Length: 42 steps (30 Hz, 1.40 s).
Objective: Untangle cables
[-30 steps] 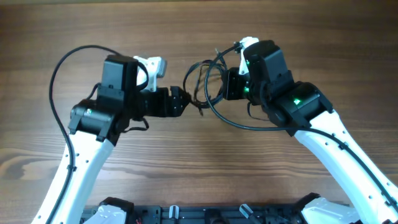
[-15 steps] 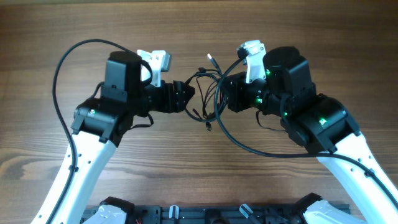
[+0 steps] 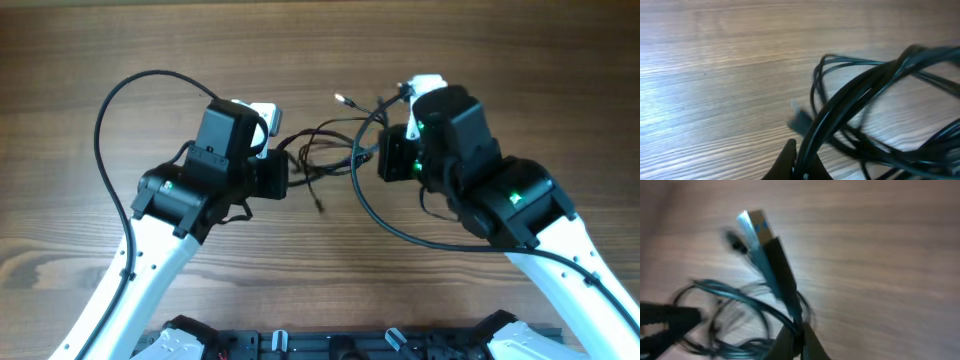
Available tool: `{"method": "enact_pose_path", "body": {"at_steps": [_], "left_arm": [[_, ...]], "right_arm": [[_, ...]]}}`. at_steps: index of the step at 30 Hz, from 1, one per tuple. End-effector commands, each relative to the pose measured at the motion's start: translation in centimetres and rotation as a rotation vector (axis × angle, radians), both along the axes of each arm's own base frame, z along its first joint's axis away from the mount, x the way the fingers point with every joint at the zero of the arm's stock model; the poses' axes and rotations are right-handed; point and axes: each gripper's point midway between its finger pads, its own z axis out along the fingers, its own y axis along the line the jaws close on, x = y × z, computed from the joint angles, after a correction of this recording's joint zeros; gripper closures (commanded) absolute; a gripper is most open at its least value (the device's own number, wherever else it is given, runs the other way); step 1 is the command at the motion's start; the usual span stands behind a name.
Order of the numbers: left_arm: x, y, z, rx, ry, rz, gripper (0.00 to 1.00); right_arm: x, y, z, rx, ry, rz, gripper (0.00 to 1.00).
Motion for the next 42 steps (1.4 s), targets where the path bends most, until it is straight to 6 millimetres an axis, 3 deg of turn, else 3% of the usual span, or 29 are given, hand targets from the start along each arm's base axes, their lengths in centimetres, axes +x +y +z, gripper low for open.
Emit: {"method": "enact_pose_path", "body": {"at_steps": [1,2,3,4,5,6,8,14,15,16,17,18,19,21,23,25,29,31,34,37,38,42], "left_arm": [[1.1,3.6,-0.2,0.112,-0.024,0.155,0.96],[1.2,3.8,-0.1,0.105,-0.025,0.165,0.96],[1.2,3.3,0.2,0.075,-0.025,0.153,0.96],[1.0,2.5,0.6,0.036,-0.028,0.116,0.96],[0.9,1.7,1.0,0.002,-0.035,0.079,0.96],[0.8,0.7,1.8,-0.048,-0.055,0.031,0.96],[0.9,0.1,2.9,-0.089,-0.091,0.012,0.96],[0.9,-1.0,5.2,-0.127,-0.197,-0.090,0.96],[1.8,0.8,4.9,-0.053,-0.219,-0.010,0.96],[3.4,6.0,4.4,0.069,-0.227,0.316,0.96],[3.4,8.3,4.2,0.092,-0.218,0.483,0.96],[3.1,9.4,3.9,0.084,-0.195,0.585,0.96],[2.8,9.2,3.6,0.060,-0.169,0.596,0.96],[2.3,2.3,4.6,-0.125,-0.146,0.188,0.96],[0.0,-4.1,8.2,-0.335,-0.236,-0.265,0.96],[0.7,-4.2,9.1,-0.344,-0.285,-0.260,0.96],[3.9,0.0,7.8,-0.231,-0.278,0.087,0.96],[4.1,0.2,7.9,-0.238,-0.278,0.117,0.96],[4.2,-0.1,8.5,-0.279,-0.282,0.131,0.96],[4.1,-1.3,11.1,-0.378,-0.338,0.081,0.96],[3.9,-1.5,13.2,-0.430,-0.396,0.080,0.96],[3.2,-1.1,15.6,-0.462,-0.475,0.075,0.96]], "right_arm": [[1.4,-8.0,0.9,-0.184,-0.089,-0.403,0.85],[1.3,-7.8,0.7,-0.181,-0.078,-0.382,0.62],[1.1,-6.9,0.5,-0.162,-0.062,-0.336,0.25],[1.0,-5.3,0.5,-0.145,-0.054,-0.219,0.09],[0.8,-3.8,0.5,-0.135,-0.055,-0.114,0.00],[0.2,-1.2,0.8,-0.104,-0.069,0.080,0.00],[-1.0,1.7,1.5,-0.052,-0.099,0.296,0.00],[-1.4,2.5,1.3,-0.048,-0.102,0.367,0.01],[-1.4,2.5,1.2,-0.051,-0.098,0.369,0.01],[-1.5,2.4,1.1,-0.066,-0.101,0.385,0.01],[-1.5,2.4,1.1,-0.065,-0.103,0.384,0.01],[-1.4,2.5,1.1,-0.063,-0.104,0.384,0.01],[-1.4,2.5,1.2,-0.062,-0.108,0.384,0.01],[-1.3,3.2,1.3,-0.039,-0.112,0.404,0.04],[-1.3,3.8,1.1,-0.017,-0.102,0.427,0.14],[-1.5,4.0,0.9,-0.011,-0.087,0.438,0.18],[-3.0,5.6,1.2,0.053,-0.082,0.570,0.18],[-4.0,6.5,1.5,0.083,-0.092,0.658,0.19],[-3.8,6.9,0.7,0.083,-0.068,0.674,0.19],[-3.4,8.1,-0.8,0.119,-0.005,0.700,0.14],[-3.4,9.1,-1.8,0.145,0.029,0.733,0.16],[-4.0,11.8,-2.6,0.158,0.028,0.809,0.16]]}}
